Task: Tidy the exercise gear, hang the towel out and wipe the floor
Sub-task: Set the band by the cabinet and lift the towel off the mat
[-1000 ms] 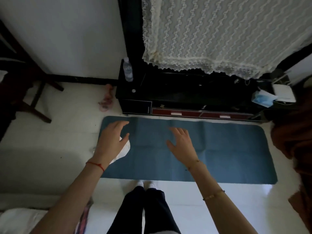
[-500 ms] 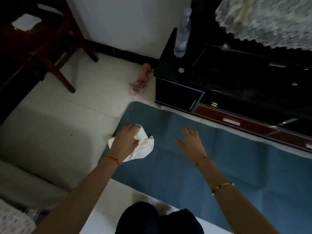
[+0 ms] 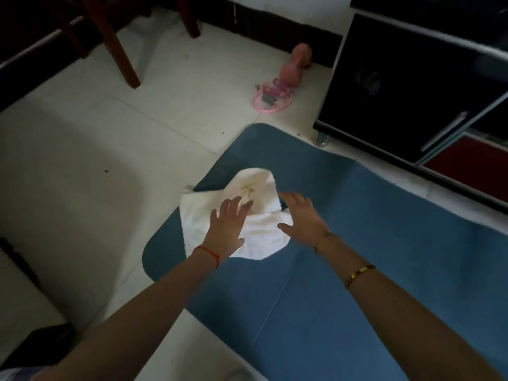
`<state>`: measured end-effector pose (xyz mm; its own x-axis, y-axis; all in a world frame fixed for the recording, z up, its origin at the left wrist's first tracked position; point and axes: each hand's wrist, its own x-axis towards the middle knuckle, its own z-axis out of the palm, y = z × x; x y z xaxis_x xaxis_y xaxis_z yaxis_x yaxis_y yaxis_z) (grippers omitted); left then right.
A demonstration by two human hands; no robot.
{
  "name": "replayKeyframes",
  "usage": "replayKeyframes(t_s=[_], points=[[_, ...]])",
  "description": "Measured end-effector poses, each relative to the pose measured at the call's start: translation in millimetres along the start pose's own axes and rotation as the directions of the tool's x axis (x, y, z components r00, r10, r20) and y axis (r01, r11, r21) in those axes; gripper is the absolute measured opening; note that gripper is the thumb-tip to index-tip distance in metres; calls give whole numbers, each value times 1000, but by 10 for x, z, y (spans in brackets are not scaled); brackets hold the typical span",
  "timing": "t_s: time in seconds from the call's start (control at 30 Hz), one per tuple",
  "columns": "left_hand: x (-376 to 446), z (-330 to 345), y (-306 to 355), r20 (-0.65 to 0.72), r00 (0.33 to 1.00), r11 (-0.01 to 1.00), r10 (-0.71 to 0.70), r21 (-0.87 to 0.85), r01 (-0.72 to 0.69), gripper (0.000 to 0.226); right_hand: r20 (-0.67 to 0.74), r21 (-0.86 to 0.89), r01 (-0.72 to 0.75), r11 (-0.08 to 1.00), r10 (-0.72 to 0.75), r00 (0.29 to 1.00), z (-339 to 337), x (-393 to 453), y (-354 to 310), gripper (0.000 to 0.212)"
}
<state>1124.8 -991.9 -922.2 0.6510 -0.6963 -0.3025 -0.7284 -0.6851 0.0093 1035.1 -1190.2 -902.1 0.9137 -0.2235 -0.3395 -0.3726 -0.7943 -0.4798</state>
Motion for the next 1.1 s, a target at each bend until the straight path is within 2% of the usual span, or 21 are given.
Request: replayKeyframes(t_s=[0.1, 0.17, 0.2, 0.33, 0.43, 0.53, 0.6, 0.67, 0.77, 0.87, 0.97, 1.03, 1.1], points=[[94, 299, -13, -66, 997, 997, -27, -79, 22, 113, 53, -78, 29, 997, -25, 998, 310, 241, 54, 89], [149, 423, -5, -21, 999, 994, -43, -105, 41, 103, 77, -72, 9, 997, -4, 997, 474, 346, 71, 91], [175, 473, -1, -20, 999, 988, -51, -146, 47, 102, 79, -84, 4, 996, 3, 997, 542, 384, 78, 87], [172, 561, 49, -98, 993, 966, -61, -257, 33, 111, 4, -147, 28, 989, -28, 1000, 705, 451, 41, 47], [196, 637, -6, -166, 983, 965, -74, -260, 29, 118, -82, 53, 99, 994, -95, 992, 743, 514, -121, 30], [211, 615, -97, -213, 969, 936, -127, -348, 46, 97, -122, 190, 114, 975, -92, 988, 651, 573, -430, 19], [134, 485, -197, -198, 947, 848, -252, -516, 118, 80, -114, 211, 145, 967, -123, 986, 609, 610, -646, 3], [1, 357, -358, -231, 916, 812, -328, -565, 148, 57, -94, 252, 178, 951, -159, 983, 588, 622, -857, 9], [-279, 212, -676, -353, 851, 870, -388, -444, 213, 34, -74, 328, 273, 904, -263, 962, 612, 625, -1198, 13], [-573, 98, -1100, -394, 796, 866, -460, -397, 303, 34, -32, 444, 353, 824, -379, 925, 721, 656, -1654, 32], [-849, -32, -1567, -481, 722, 867, -498, -256, 427, 34, -50, 573, 401, 715, -457, 888, 855, 696, -2102, 45], [-1032, -145, -1825, -489, 682, 831, -545, -208, 515, 35, -76, 548, 430, 718, -469, 880, 924, 729, -2288, 48], [-1200, -236, -2040, -503, 632, 790, -590, -196, 581, 37, -82, 474, 435, 766, -453, 888, 972, 745, -2376, 47]])
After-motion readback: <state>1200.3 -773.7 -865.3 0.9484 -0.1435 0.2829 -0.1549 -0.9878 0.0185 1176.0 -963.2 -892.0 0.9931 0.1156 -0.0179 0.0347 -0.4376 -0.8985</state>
